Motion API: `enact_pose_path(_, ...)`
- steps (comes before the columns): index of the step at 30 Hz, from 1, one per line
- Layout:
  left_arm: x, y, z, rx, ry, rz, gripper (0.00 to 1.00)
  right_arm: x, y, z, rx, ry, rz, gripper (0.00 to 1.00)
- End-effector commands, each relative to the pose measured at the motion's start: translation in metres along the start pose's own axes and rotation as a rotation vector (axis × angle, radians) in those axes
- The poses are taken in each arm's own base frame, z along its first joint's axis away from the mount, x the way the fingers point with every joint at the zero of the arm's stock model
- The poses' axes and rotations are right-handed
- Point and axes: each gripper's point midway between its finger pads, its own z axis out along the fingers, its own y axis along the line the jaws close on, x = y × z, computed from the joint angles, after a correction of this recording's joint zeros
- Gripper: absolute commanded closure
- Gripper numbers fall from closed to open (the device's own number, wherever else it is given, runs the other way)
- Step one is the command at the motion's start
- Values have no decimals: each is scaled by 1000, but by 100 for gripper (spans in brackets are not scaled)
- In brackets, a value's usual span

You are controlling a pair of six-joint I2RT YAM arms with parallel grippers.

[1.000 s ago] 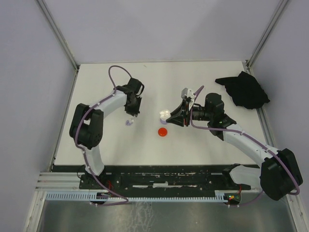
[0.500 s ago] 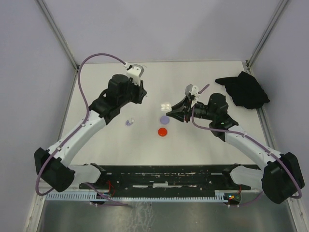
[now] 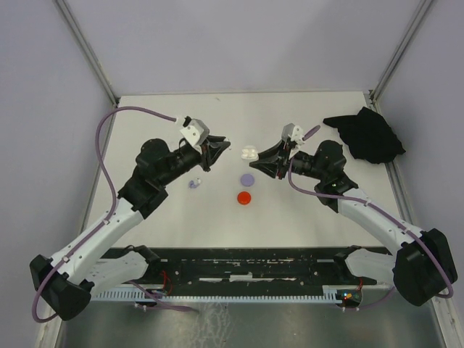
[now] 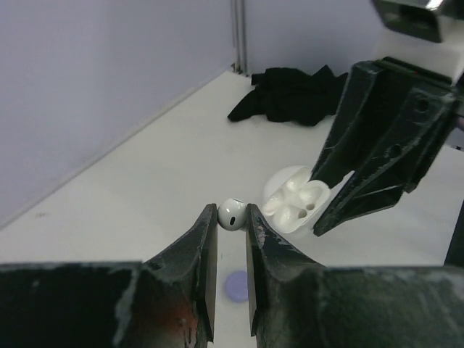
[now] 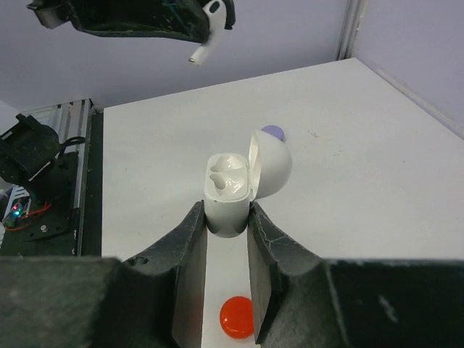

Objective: Insert the wireless bluetooth earbuds into the charging case
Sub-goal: Place the earbud in the charging case.

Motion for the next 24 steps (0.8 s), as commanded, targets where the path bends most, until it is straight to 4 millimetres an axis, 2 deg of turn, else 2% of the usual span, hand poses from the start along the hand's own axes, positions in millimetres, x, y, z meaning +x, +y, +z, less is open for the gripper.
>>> enact_pose_path(1, -46, -26, -4, 120, -193, 210, 80, -25, 5, 2, -18, -80, -58, 98)
enact_pose_path(14, -42, -60, 2, 214, -253, 473, 78, -34, 13, 5, -62, -110, -71, 98)
enact_pose_path(24, -40, -62, 13, 186, -252, 517, 78, -36, 16, 6, -77, -113, -76, 98)
